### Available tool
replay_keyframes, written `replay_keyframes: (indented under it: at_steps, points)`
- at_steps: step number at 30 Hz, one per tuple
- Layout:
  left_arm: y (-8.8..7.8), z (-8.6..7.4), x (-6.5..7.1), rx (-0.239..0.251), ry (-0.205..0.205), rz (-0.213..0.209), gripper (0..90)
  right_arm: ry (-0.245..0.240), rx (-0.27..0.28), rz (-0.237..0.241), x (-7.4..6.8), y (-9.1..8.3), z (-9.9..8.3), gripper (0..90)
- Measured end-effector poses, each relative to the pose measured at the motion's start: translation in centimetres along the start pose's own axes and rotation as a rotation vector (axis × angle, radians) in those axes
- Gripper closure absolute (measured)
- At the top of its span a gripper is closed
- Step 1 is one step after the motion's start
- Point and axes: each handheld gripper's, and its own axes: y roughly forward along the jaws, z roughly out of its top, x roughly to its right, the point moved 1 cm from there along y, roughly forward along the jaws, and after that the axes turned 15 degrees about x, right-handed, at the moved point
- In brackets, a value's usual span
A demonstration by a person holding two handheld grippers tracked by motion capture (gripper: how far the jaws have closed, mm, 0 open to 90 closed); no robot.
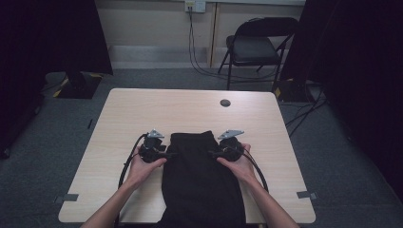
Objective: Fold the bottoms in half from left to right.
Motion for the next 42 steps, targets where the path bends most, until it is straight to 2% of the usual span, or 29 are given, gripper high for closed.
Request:
replay_keyframes:
  at_steps: [3,5,7,9,10,11,12,13,14,15,16,17,19,22,24,29,31,32,33,35,38,42]
  points:
    - [0.3,-0.3,0.0,-0.018,0.005,0.024,36.1,-0.001,-0.003,0.006,0.2,0.0,-0.3,31.0]
    - [0.5,-0.4,-0.2,-0.008,-0.004,0.027,35.5,0.02,-0.013,0.008,0.3,0.2,-0.5,31.0]
    - [0.5,-0.4,-0.2,-0.01,-0.003,0.021,34.4,0.021,-0.004,0.011,0.3,0.3,-0.6,31.1]
    - [0.5,-0.4,-0.1,-0.014,0.01,0.022,32.0,0.023,0.007,0.016,0.4,0.3,-0.7,32.3]
    - [0.6,-0.5,0.1,-0.007,0.016,0.023,30.6,0.021,0.011,0.019,0.3,0.3,-0.8,35.0]
    - [0.7,-0.6,0.2,-0.003,0.022,0.025,29.3,0.026,0.019,0.026,0.2,0.2,-0.8,42.8]
    - [0.8,-0.6,0.5,-0.006,0.047,0.028,29.3,0.029,0.027,0.041,0.1,0.2,-0.8,50.7]
    - [0.8,-0.7,0.7,-0.006,0.052,0.031,30.4,0.037,0.029,0.067,-0.1,0.1,-0.8,58.9]
    - [0.8,-0.7,1.0,-0.004,0.056,0.01,34.0,0.044,0.027,0.072,-0.2,0.0,-0.8,63.0]
    - [0.8,-0.7,1.1,-0.008,0.065,-0.005,43.2,0.051,0.022,0.088,-0.4,0.0,-0.7,68.6]
    - [0.7,-0.6,1.3,-0.014,0.073,-0.002,47.2,0.053,0.02,0.094,-0.5,0.0,-0.7,71.7]
    - [0.8,-0.6,1.4,-0.022,0.085,-0.002,48.0,0.059,0.018,0.1,-0.6,-0.1,-0.7,79.0]
    - [0.7,-0.4,1.3,-0.035,0.082,-0.014,54.0,0.081,0.015,0.113,-0.5,-0.2,-0.7,83.9]
    - [0.6,-0.3,0.4,-0.006,0.021,-0.042,72.6,0.097,0.026,0.122,-0.1,-0.5,-0.3,85.9]
    - [0.4,0.0,0.0,0.01,0.001,-0.058,81.5,0.126,0.055,0.134,0.2,-0.8,0.1,86.2]
    - [-0.3,0.8,-0.5,0.071,-0.019,-0.063,86.1,0.14,0.128,0.152,0.5,-1.5,2.2,86.7]
    - [-0.7,1.6,-0.7,0.105,-0.023,-0.051,86.5,0.14,0.149,0.158,0.6,-1.7,3.2,86.8]
    - [-1.1,2.3,-0.8,0.162,-0.029,-0.036,86.8,0.129,0.163,0.159,0.7,-1.8,3.9,86.9]
    - [-1.4,2.8,-0.9,0.19,-0.035,-0.032,87.2,0.126,0.184,0.157,0.8,-2.1,4.9,87.0]
    - [-2.1,4.5,-0.8,0.223,-0.007,-0.016,87.4,0.123,0.224,0.157,1.3,-2.6,6.6,87.1]
    - [-3.0,7.1,-1.0,0.289,-0.003,0.002,87.4,0.101,0.261,0.137,2.0,-3.1,9.2,87.2]
    - [-4.3,12.0,-1.4,0.377,0.016,0.043,87.5,0.073,0.321,0.108,2.8,-3.8,13.2,87.2]
